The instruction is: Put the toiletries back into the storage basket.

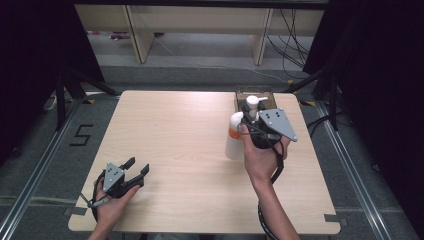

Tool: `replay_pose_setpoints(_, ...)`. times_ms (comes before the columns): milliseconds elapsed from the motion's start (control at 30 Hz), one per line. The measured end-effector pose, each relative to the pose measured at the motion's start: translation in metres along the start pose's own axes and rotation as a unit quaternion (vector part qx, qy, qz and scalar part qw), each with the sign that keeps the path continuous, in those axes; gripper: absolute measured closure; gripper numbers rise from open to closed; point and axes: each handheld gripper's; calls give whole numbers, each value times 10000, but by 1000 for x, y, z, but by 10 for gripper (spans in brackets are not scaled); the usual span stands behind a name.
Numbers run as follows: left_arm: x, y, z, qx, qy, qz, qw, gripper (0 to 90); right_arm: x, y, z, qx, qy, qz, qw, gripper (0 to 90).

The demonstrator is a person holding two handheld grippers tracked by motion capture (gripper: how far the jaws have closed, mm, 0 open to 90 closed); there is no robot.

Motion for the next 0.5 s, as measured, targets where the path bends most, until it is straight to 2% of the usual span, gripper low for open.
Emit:
replay_pose_setpoints(33,0,0,0,4,2,-1,10000,387,0,0,-2,76,3,-19,10000,603)
replay_pose_setpoints(233,0,0,0,-8,2,3,10000,387,5,2,-16,-50,-138,5,9999,603)
replay_pose_setpoints(367,-1,0,0,-34,-12,-33,10000,387,6,3,-22,34,-206,23,9998,603)
replay_pose_setpoints(500,-1,0,0,-38,-11,3,10000,387,6,5,-32,16,-291,44,9996,603)
Point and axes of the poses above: each handheld gripper's, and its own axes: x roughly backward along the jaws, y roughly out of its top, z roughly to its left, and after that the axes turned 7 degrees about -x, right-handed
